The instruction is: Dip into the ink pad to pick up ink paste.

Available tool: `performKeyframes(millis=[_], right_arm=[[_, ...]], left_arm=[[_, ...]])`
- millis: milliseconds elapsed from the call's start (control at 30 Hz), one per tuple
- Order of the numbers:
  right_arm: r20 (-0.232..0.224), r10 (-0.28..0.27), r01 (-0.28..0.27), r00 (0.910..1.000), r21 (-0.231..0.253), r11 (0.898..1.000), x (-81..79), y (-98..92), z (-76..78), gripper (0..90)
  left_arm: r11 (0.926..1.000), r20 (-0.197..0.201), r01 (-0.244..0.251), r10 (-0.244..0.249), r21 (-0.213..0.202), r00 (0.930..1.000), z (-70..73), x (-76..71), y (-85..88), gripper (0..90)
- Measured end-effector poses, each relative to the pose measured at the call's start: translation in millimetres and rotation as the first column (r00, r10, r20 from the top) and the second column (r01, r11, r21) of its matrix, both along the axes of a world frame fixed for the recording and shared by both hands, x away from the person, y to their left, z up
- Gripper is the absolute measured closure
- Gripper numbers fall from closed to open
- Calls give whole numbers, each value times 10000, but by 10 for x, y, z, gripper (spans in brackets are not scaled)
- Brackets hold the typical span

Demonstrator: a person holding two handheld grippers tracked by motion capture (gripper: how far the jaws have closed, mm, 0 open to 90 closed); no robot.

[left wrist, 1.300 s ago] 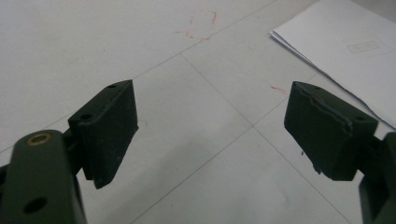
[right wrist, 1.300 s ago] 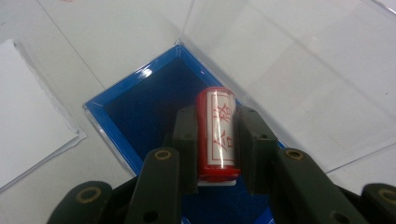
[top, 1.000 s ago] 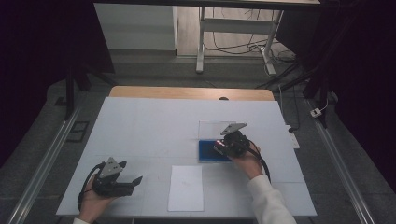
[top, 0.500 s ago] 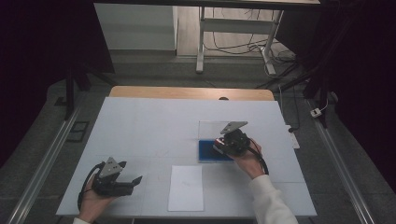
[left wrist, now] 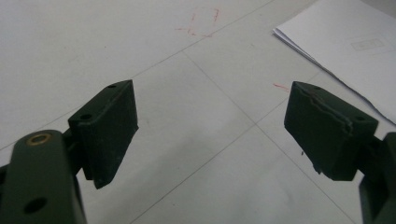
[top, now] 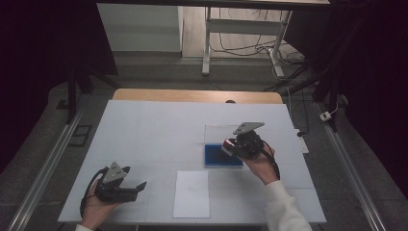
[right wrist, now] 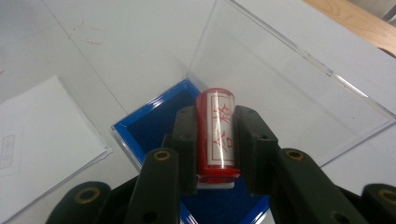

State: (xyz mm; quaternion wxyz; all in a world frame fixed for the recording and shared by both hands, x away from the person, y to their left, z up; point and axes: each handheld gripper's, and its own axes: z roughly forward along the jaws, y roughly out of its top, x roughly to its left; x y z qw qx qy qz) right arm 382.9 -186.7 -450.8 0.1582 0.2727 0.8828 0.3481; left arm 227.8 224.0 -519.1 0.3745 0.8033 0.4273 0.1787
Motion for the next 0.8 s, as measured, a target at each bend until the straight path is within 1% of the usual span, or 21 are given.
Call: performKeyframes(millis=[100, 167, 233, 267, 400, 567, 700, 800], right_arm=[[16, 44, -44, 10000, -150, 9999, -1, 29, 4, 700], [56, 26, -26, 10000, -115, 9999, -5, 48, 14, 699], [105, 102, -99, 9999, -209, 9997, 1, 54, 21, 699], [47, 39, -39, 10000, -166, 9999, 0, 66, 16, 699], [-47, 110, -112, 9999, -423, 9990, 26, 98, -37, 699], [-198, 49, -59, 9998, -548, 9985, 44, 125, -86, 699], [-263, 19, -32, 9997, -487, 9988, 53, 145, -114, 699], [-299, 104, -120, 9995, -522, 9986, 55, 168, -139, 699]], left_arm=[[10000, 8, 8, -8, 7, 10000, 0, -2, 1, 177], [10000, 11, 9, -9, 2, 10000, 1, -3, 4, 177], [10000, 11, 18, -18, -3, 10000, 2, -3, 6, 177], [10000, 17, 3, -3, 10, 10000, 1, -4, 5, 177], [10000, 20, 3, -3, 16, 10000, 4, -5, 4, 177], [10000, -23, 23, -23, 30, 10000, -5, 2, 1, 177], [10000, -12, 21, -21, 15, 10000, 0, -2, 5, 177], [10000, -4, 19, -19, 9, 10000, 0, -1, 9, 177]])
